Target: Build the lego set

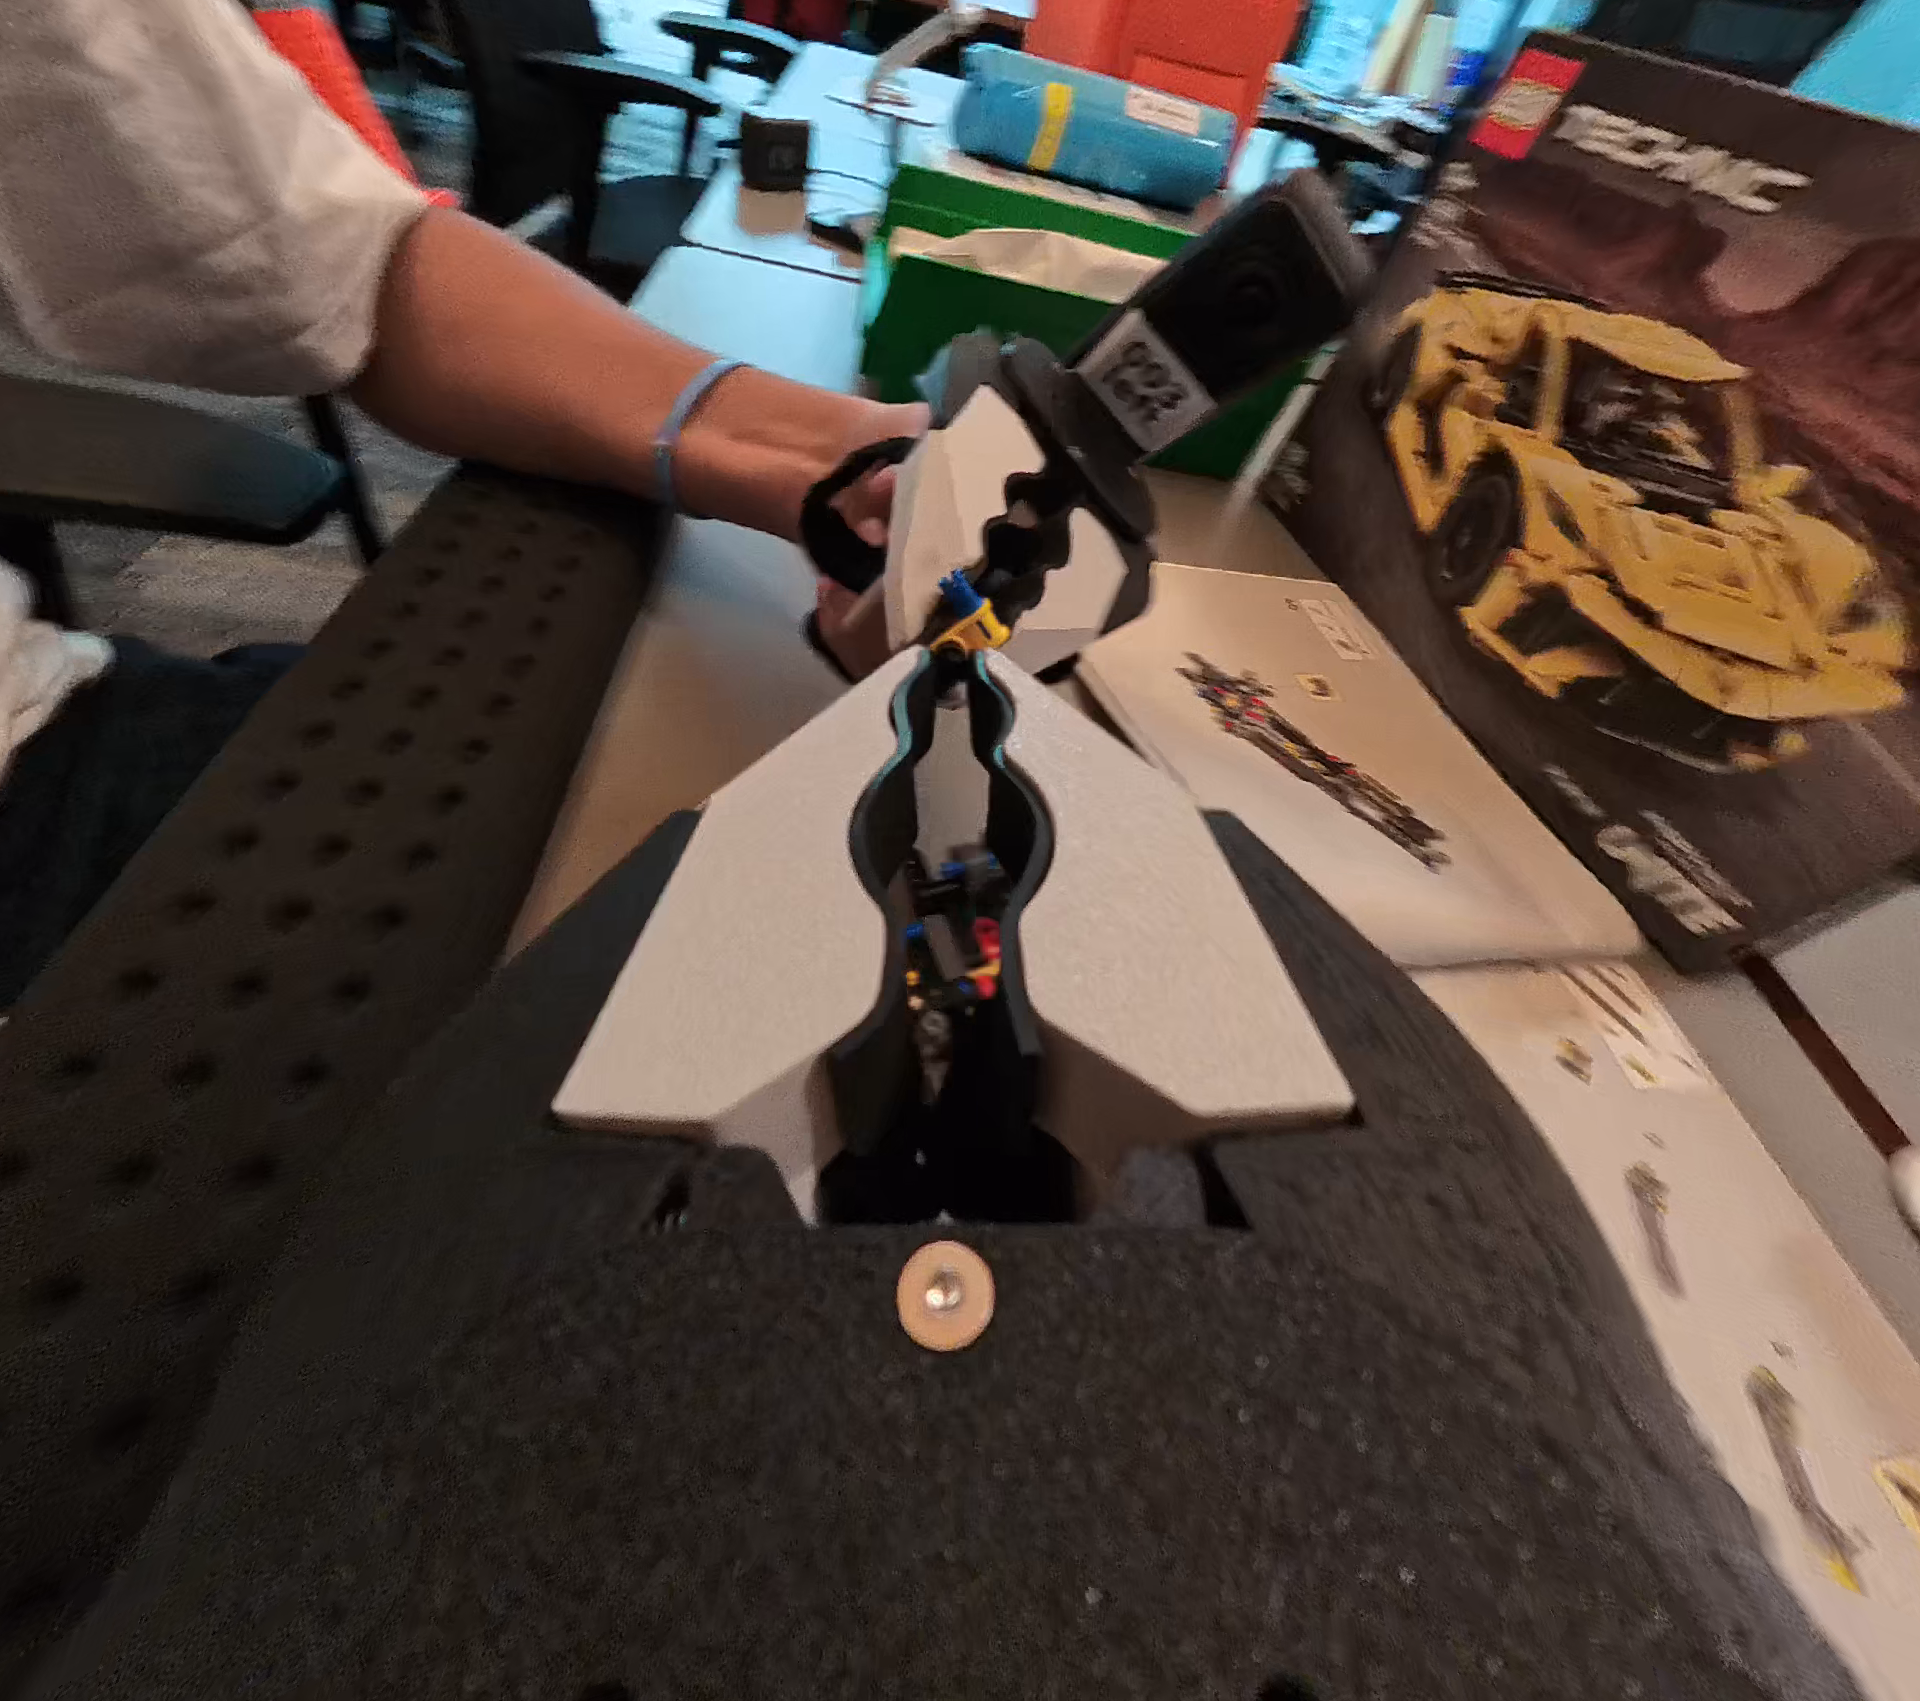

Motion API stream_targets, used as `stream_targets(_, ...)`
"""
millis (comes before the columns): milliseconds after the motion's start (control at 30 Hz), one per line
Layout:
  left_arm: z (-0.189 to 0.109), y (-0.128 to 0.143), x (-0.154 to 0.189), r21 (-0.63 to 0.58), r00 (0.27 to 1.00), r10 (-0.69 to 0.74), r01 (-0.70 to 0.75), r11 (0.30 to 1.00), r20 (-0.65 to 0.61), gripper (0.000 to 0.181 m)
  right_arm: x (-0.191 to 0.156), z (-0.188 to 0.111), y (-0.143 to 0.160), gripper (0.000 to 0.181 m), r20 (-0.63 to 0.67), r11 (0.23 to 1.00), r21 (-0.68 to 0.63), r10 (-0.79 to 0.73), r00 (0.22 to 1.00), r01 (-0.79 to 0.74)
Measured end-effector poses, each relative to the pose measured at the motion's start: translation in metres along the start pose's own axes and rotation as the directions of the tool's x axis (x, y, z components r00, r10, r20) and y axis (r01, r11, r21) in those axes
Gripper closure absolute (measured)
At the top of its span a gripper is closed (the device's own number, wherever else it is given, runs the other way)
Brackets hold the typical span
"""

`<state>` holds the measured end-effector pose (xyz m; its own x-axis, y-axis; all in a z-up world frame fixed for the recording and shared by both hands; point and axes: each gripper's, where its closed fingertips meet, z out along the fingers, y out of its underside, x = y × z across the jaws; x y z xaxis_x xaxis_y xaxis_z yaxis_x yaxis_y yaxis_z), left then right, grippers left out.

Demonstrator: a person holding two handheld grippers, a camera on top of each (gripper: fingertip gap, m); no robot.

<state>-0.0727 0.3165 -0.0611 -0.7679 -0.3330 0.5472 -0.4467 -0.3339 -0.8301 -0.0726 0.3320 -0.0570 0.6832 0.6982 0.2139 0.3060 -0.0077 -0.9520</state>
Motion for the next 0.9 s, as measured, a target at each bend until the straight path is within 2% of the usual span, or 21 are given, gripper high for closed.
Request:
stream_targets(33, -0.002, -0.006, -0.006, 0.04, 0.999, -0.022, 0.021, 0.999, 0.025, 0.175, 0.009, -0.002, 0.001, 0.176, -0.068, 1.0, -0.01, -0.014, 0.998, 0.013)
stream_targets(100, -0.006, -0.018, -0.018, 0.135, 0.994, -0.081, 0.07, 0.988, 0.077, 0.175, 0.022, -0.004, 0.0, 0.162, -0.18, 0.998, -0.027, -0.067, 0.981, 0.063)
stream_targets(167, -0.009, -0.026, -0.029, 0.21, 0.984, -0.126, 0.098, 0.973, 0.125, 0.175, 0.037, -0.002, 0.003, 0.16, -0.301, 0.992, -0.086, -0.11, 0.947, 0.088)
stream_targets(233, -0.012, -0.032, -0.038, 0.286, 0.973, -0.173, 0.124, 0.95, 0.153, 0.169, 0.046, 0.001, 0.006, 0.149, -0.393, 0.98, -0.152, -0.177, 0.903, 0.126)
stream_targets(300, -0.016, -0.038, -0.042, 0.354, 0.966, -0.217, 0.154, 0.922, 0.144, 0.176, 0.054, 0.003, 0.009, 0.15, -0.464, 0.962, -0.215, -0.251, 0.85, 0.167)
stream_targets(433, -0.016, -0.043, -0.04, 0.425, 0.961, -0.261, 0.201, 0.883, 0.088, 0.175, 0.061, 0.003, 0.004, 0.159, -0.547, 0.944, -0.246, -0.322, 0.773, 0.219)
stream_targets(600, -0.013, -0.045, -0.033, 0.429, 0.959, -0.283, 0.248, 0.869, 0.019, 0.177, 0.059, 0.002, -0.001, 0.159, -0.548, 0.94, -0.228, -0.34, 0.765, 0.254)
stream_targets(767, -0.01, -0.042, -0.028, 0.395, 0.961, -0.275, 0.254, 0.883, -0.003, 0.176, 0.053, 0.002, -0.003, 0.161, -0.478, 0.954, -0.196, -0.295, 0.827, 0.227)
stream_targets(833, -0.009, -0.042, -0.027, 0.39, 0.965, -0.263, 0.238, 0.89, 0.013, 0.177, 0.052, 0.002, -0.003, 0.162, -0.47, 0.961, -0.177, -0.271, 0.84, 0.211)
stream_targets(900, -0.01, -0.04, -0.03, 0.38, 0.967, -0.249, 0.212, 0.9, 0.05, 0.177, 0.053, 0.003, 0.001, 0.163, -0.476, 0.95, -0.213, -0.305, 0.825, 0.228)
